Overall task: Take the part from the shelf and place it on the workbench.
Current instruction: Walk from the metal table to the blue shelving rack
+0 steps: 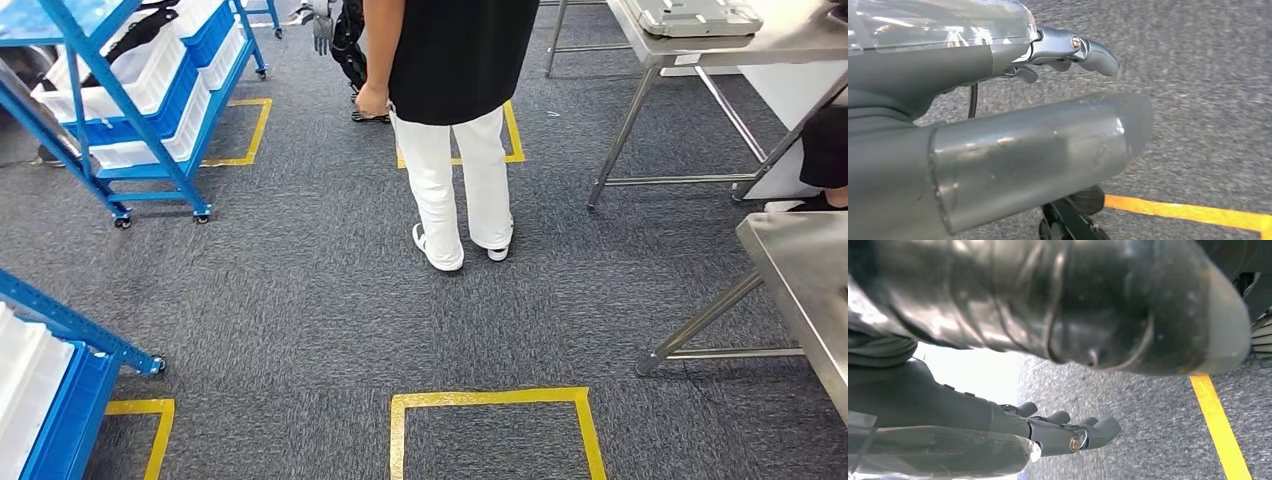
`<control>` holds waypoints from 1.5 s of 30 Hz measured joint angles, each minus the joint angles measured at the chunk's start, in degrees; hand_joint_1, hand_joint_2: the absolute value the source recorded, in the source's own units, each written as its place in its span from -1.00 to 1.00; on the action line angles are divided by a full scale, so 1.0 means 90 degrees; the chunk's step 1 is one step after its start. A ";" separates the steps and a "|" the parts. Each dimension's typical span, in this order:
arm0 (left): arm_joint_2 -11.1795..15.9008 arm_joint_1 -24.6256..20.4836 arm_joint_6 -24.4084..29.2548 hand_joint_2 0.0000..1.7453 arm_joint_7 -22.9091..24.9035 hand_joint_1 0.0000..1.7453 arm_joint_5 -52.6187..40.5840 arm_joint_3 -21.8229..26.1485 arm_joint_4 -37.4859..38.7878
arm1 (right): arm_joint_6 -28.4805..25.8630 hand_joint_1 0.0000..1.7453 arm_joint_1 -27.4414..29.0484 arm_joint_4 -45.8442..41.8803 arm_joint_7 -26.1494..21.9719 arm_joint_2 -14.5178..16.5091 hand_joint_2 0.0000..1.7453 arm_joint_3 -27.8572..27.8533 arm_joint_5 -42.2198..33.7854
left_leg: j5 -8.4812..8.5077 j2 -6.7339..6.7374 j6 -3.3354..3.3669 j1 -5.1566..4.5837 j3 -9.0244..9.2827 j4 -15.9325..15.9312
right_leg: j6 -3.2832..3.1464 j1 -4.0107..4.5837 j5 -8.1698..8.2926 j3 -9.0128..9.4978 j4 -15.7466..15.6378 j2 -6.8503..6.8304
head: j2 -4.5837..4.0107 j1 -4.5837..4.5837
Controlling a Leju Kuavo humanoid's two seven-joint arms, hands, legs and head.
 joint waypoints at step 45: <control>-0.0120 -0.0139 -0.0342 -1.00 0.0073 -1.00 -0.0228 0.0487 -0.0147 | 0.0491 -1.00 -0.0179 0.0320 -0.0068 -0.0018 -1.00 -0.0166 0.0928 | 0.1183 0.0016 0.0367 -0.0070 0.0705 -0.1984 | 0.0282 -0.0027 -0.1194 -0.0082 0.1310 0.0074 | -0.0002 0.0015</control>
